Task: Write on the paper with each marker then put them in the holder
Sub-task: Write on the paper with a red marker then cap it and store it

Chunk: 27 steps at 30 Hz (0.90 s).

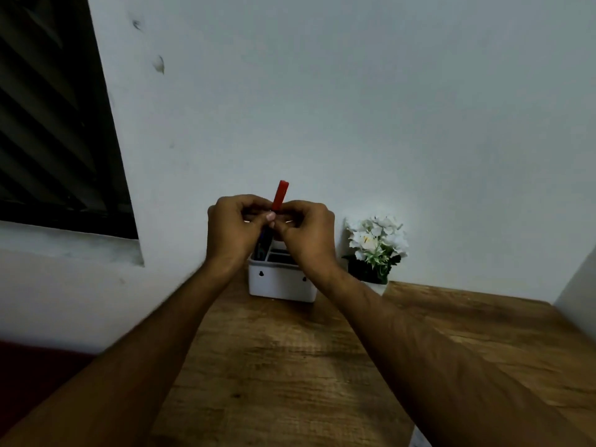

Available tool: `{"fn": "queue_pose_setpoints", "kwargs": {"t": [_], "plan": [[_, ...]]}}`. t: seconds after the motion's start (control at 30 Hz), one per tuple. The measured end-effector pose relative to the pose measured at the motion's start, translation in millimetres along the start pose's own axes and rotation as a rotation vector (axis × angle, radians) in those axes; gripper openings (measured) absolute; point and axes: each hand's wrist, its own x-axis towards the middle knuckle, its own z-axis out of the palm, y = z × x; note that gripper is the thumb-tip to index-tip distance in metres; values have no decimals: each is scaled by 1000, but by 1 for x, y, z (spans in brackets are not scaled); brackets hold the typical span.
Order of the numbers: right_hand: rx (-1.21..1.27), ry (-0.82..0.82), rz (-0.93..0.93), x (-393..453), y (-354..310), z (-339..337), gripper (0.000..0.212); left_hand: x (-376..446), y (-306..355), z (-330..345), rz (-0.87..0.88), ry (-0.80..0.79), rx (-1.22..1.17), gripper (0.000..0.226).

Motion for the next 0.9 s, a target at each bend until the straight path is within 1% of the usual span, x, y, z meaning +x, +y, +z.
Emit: {"fn": "queue_pose_setpoints", "kwargs": {"t": [0.13, 0.37, 0.57, 0.77, 0.9], "plan": [[-87, -21, 24, 11, 10, 12, 17, 14, -22, 9, -1, -9, 54, 18], [-224, -129, 124, 15, 25, 19, 20, 12, -53, 20, -59, -17, 114, 15], [-298, -147, 97, 14, 33, 27, 21, 8, -63, 19, -107, 2, 143, 16], [-258, -198, 101, 9, 33, 24, 30, 3, -66, 17, -135, -12, 167, 16], [-269, -189, 27, -1, 26, 12, 30, -2, -60, 21, -153, -5, 202, 21]]}}
